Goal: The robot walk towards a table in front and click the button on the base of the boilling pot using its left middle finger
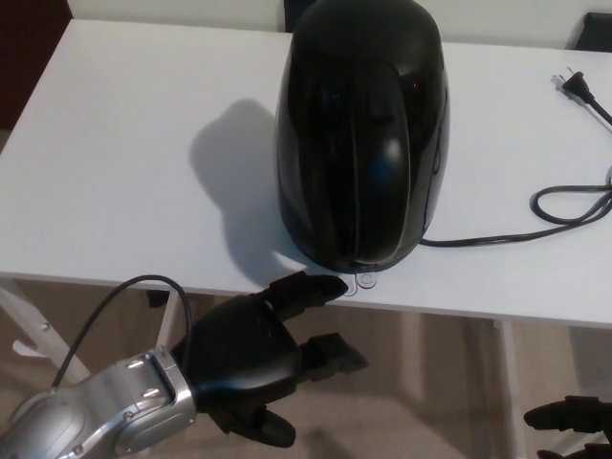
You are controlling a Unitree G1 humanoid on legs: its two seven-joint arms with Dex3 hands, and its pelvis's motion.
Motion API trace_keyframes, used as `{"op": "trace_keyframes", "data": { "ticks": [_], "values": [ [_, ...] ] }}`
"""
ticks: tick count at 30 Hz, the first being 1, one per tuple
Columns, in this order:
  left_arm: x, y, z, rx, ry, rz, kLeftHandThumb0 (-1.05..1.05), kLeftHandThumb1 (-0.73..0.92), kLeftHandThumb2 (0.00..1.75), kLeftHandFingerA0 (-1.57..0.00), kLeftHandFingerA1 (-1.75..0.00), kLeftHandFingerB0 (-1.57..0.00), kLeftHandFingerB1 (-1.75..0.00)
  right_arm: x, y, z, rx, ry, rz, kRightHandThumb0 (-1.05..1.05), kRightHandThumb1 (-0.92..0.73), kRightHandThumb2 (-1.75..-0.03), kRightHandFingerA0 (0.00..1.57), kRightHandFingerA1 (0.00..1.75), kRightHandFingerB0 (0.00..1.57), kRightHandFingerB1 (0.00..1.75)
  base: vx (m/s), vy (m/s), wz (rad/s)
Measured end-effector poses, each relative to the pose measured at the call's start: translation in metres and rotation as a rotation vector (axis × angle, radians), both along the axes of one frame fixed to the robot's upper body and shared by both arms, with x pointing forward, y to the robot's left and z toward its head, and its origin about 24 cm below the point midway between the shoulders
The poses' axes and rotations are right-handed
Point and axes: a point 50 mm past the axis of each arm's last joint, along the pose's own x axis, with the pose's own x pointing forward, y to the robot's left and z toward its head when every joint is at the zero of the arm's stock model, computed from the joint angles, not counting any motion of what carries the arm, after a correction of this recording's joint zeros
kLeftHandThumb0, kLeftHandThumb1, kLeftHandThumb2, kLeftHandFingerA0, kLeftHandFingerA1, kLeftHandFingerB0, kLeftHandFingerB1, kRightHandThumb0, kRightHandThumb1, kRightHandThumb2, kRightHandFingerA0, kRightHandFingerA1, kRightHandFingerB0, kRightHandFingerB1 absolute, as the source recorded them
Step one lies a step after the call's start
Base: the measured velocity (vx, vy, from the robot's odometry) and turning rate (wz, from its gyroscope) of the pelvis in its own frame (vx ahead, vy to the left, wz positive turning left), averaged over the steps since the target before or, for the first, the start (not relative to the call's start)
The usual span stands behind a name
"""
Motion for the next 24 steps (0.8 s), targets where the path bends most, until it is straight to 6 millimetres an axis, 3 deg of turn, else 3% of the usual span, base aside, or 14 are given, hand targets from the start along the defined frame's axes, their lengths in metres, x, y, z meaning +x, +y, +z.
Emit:
{"op": "trace_keyframes", "data": {
  "ticks": [1,3,4,15,21,22,24],
  "values": [
    [-0.0001,-0.0002,0.0001,-0.001,-0.001,-0.001,-0.79,0.54,0.88,-0.33,-0.45,-0.24,-0.43,0.0001,0.0,0.0001,0.0,-0.001,0.0,-0.43,-0.52,-0.8,0.68,0.61,0.52,0.55,0.0,0.0,0.0],
    [-0.0003,-0.0005,0.0004,-0.012,-0.008,-0.002,-0.78,0.55,0.88,-0.29,-0.45,-0.2,-0.43,0.0003,0.0001,0.0002,0.0,-0.001,0.0,-0.44,-0.52,-0.8,0.68,0.61,0.51,0.55,0.0,0.0,0.0],
    [-0.0005,-0.0008,0.0006,-0.018,-0.012,-0.003,-0.76,0.68,0.62,-0.34,-0.33,-0.25,-0.31,0.0004,0.0001,0.0003,0.0,-0.001,0.0,-0.43,-0.51,-0.8,0.7,0.62,0.52,0.55,0.0,0.0,0.0],
    [0.0006,-0.0032,0.0015,-0.041,-0.058,-0.021,-0.77,0.69,0.62,-0.34,-0.32,-0.25,-0.31,0.0011,0.0004,0.0007,0.0,0.0,0.0,-0.45,-0.52,-0.81,0.7,0.61,0.52,0.55,0.0,0.0,0.0],
    [0.0006,-0.0064,0.0016,-0.041,-0.085,-0.044,-0.77,0.67,0.61,-0.33,-0.32,-0.25,-0.31,0.0025,0.0016,0.0017,-0.002,-0.003,0.007,-0.44,-0.52,-0.8,0.68,0.61,0.51,0.55,0.0,0.0,0.0],
    [0.0006,-0.0067,0.0013,-0.041,-0.087,-0.046,-0.76,0.68,0.61,-0.32,-0.31,-0.25,-0.31,0.0027,0.0017,0.0019,-0.001,-0.003,0.008,-0.39,-0.63,-0.58,0.76,0.48,0.57,0.42,0.0,0.0,0.0],
    [0.0005,-0.0071,0.0011,-0.041,-0.088,-0.048,-0.76,0.67,0.61,-0.33,-0.31,-0.26,-0.31,0.0027,0.0017,0.0018,-0.002,-0.001,0.008,-0.4,-0.63,-0.58,0.75,0.48,0.56,0.41,0.0,0.0,0.0]
  ]
}}
